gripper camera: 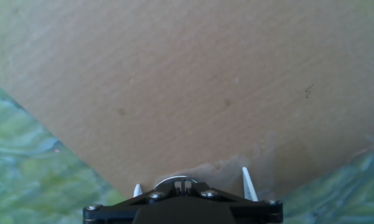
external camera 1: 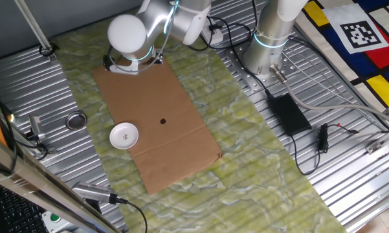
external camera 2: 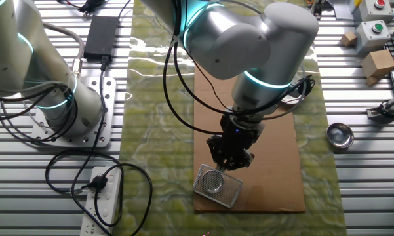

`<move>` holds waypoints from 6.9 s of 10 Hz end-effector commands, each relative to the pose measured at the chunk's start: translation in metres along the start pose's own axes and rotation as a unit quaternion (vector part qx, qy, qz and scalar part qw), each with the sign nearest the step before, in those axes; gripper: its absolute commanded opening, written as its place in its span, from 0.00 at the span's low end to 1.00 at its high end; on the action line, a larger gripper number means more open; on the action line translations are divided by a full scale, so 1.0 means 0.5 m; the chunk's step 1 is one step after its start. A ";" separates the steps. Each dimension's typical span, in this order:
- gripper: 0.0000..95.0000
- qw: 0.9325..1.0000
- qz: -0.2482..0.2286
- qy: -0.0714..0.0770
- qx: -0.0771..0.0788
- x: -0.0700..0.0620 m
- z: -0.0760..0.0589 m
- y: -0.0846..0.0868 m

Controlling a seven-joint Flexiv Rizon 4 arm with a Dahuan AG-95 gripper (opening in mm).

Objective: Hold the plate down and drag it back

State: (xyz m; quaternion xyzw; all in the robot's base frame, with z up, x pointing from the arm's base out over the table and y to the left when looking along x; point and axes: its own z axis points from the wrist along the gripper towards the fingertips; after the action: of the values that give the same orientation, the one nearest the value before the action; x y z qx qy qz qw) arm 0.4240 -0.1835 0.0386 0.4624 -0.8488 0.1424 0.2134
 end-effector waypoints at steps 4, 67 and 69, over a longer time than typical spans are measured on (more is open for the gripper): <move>0.00 1.000 -0.010 0.017 0.004 -0.001 0.012 0.005; 0.00 0.990 0.089 -0.099 -0.041 -0.046 0.022 0.035; 0.00 0.989 0.099 -0.103 -0.043 -0.055 0.016 0.040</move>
State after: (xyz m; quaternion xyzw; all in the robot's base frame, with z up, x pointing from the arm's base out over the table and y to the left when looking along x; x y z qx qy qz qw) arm 0.4186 -0.1573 0.0172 0.3815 -0.9117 0.0794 0.1300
